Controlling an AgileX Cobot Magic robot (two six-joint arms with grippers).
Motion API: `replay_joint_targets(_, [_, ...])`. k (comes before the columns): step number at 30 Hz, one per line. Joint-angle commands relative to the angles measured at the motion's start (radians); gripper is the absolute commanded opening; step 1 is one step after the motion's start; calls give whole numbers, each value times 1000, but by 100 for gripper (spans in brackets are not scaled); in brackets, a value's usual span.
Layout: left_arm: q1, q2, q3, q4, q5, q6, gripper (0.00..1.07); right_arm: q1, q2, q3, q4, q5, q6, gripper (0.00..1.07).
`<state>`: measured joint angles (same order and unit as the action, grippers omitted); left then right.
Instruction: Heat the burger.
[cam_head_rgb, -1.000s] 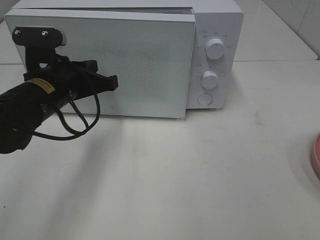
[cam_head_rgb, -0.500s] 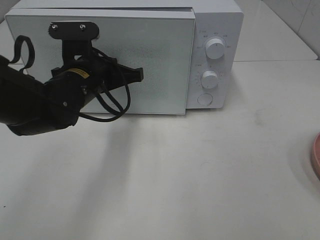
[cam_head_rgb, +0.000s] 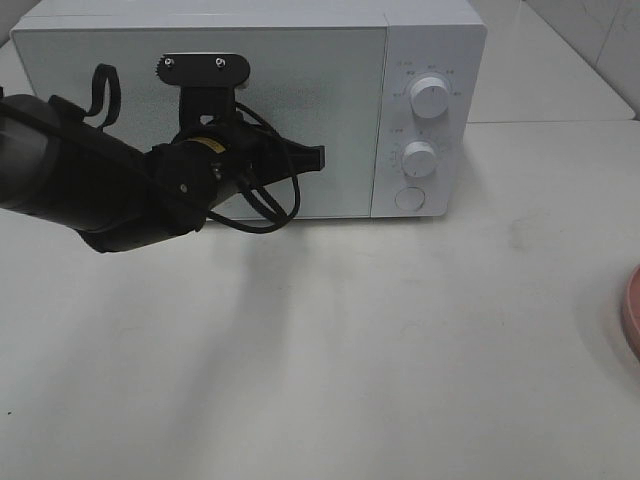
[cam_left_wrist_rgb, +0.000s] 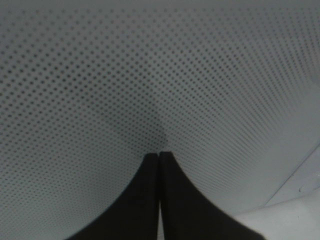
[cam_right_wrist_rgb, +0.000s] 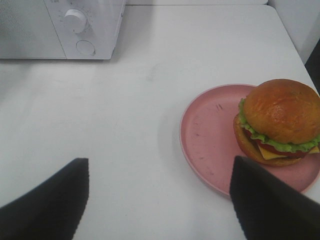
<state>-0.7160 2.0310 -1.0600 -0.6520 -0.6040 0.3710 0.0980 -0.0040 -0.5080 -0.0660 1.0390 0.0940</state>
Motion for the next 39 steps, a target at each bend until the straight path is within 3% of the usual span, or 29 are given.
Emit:
replay_joint_targets(1, [7, -28, -16, -28, -94, 22, 0, -3, -27, 1, 0, -1, -10, 76])
replay_joint_targets(8, [-76, -130, 132, -30, -71, 46, 0, -3, -27, 1, 0, -1, -10, 76])
replay_joint_targets(12, [-86, -171, 161, -38, 25, 46, 0, -3, -27, 1, 0, -1, -10, 76])
replay_joint_targets(13, [-86, -196, 163, -39, 125, 46, 6, -3, -27, 1, 0, -1, -10, 76])
replay_joint_targets(16, [-81, -206, 163, -39, 177, 46, 12, -3, -27, 1, 0, -1, -10, 76])
replay_joint_targets(17, [-81, -221, 163, -37, 278, 46, 31, -3, -27, 1, 0, -1, -10, 76])
replay_joint_targets(18, [-81, -235, 163, -37, 369, 46, 60, -3, -27, 1, 0, -1, -10, 76])
replay_joint_targets(19, [-81, -235, 163, -37, 369, 46, 60, -3, -27, 1, 0, -1, -10, 76])
replay_joint_targets(20, [-81, -244, 163, -37, 415, 46, 77, -3, -27, 1, 0, -1, -10, 76])
replay_joint_targets(21, [-81, -257, 163, -32, 484, 46, 103, -3, -27, 1, 0, -1, -10, 76])
replay_joint_targets(25, [-81, -278, 165, -13, 558, 47, 99, -3, -27, 1, 0, -1, -10, 76])
replay_joint_targets(31, [-81, -333, 165, 139, 791, 46, 99, -3, -27, 1, 0, -1, -10, 76])
replay_joint_targets(32, [-81, -357, 165, 184, 893, 40, 98, -3, -27, 1, 0, -1, -10, 76])
replay_joint_targets(39, [-23, -435, 165, 219, 1101, 13, 98, -3, -27, 1, 0, -1, -10, 76])
